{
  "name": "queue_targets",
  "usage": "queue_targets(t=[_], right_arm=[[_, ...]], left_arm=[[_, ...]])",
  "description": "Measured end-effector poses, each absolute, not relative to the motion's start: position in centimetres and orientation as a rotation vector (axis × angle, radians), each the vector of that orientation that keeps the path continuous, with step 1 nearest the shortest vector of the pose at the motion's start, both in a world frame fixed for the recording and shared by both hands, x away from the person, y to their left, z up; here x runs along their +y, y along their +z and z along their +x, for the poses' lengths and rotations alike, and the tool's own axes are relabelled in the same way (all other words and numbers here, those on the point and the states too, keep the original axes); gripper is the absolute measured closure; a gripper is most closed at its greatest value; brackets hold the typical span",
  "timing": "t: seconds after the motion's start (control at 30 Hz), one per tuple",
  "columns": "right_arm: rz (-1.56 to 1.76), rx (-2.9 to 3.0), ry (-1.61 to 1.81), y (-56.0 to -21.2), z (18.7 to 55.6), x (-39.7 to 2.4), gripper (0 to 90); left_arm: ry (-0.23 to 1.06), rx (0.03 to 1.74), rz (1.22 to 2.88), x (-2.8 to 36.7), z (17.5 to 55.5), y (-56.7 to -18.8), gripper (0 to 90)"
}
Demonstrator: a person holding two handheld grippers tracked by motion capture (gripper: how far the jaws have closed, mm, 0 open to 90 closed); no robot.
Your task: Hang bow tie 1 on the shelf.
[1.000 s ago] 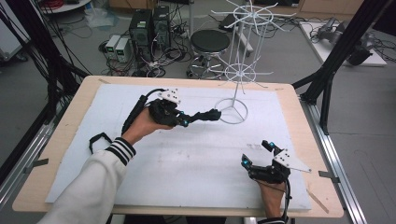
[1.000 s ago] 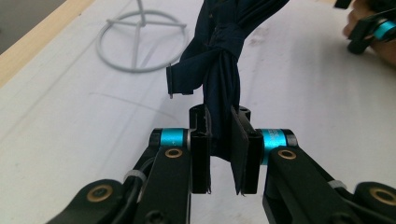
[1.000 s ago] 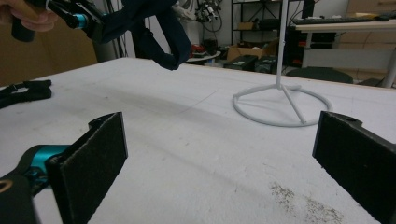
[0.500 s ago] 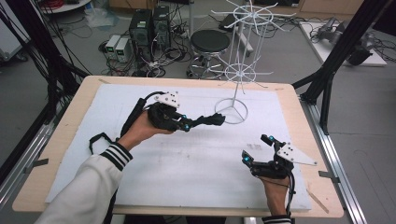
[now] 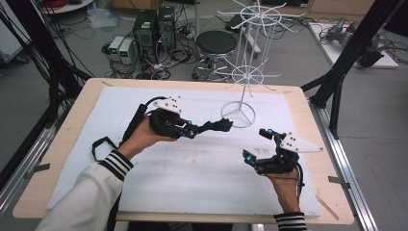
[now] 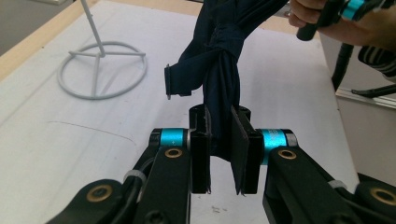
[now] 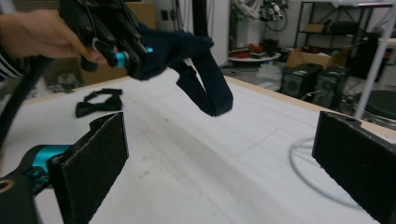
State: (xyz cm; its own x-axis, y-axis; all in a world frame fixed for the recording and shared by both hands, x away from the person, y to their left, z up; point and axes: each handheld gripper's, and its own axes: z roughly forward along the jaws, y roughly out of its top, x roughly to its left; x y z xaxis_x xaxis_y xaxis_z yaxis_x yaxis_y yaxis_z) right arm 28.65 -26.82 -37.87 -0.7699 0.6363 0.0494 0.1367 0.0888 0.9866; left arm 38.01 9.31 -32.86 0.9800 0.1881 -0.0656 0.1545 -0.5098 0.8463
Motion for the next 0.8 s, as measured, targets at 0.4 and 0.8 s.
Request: queue_targets(t=[0.4,0.8], right_arm=[[0.663,2.191,1.8,-35.5,31.4,-25.6,2.8],[0.454,2.371,1.733,-33.6,32.9,-22.3,4.2]], left_arm=[[0.016,0.236,2.083,9.8,37.6,-33.1,79.0],[0.007,0.228,2.082,10.0,36.9,-32.9,79.0]])
